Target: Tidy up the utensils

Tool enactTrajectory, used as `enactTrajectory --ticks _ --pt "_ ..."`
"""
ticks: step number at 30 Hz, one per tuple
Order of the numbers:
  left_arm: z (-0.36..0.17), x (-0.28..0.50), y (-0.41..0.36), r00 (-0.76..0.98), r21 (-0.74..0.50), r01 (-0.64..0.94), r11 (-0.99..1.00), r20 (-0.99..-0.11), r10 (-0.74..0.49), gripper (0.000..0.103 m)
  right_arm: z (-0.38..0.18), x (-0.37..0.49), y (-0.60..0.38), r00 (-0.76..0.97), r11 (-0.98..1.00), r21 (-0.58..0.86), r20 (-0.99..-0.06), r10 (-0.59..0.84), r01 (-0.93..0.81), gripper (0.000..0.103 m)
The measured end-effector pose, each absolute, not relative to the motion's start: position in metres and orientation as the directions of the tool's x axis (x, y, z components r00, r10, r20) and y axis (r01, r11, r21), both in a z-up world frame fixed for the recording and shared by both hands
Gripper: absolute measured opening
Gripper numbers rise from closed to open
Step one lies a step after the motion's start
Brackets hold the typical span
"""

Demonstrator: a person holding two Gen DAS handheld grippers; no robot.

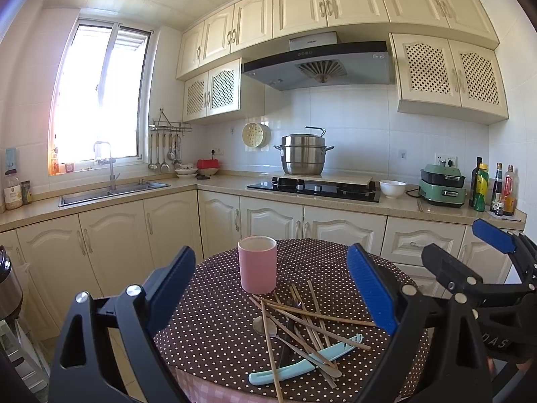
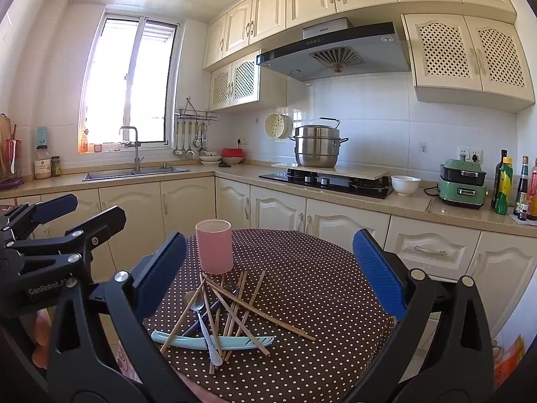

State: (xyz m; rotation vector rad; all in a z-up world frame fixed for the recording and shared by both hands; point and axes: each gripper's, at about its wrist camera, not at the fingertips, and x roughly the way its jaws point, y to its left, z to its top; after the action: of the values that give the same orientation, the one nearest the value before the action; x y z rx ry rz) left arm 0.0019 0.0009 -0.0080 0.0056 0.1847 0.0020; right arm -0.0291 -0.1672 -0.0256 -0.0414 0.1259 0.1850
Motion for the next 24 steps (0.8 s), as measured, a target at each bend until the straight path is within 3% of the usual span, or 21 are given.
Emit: enactTrajectory --ticks 24 --pt "-0.0107 0.007 0.0017 0.981 0.003 0.003 1.0 -0.196 -0.003 0.09 -0.0272 -0.0254 -0.1708 0.973 0.982 -0.02 -0.144 0.183 -0.187 0.097"
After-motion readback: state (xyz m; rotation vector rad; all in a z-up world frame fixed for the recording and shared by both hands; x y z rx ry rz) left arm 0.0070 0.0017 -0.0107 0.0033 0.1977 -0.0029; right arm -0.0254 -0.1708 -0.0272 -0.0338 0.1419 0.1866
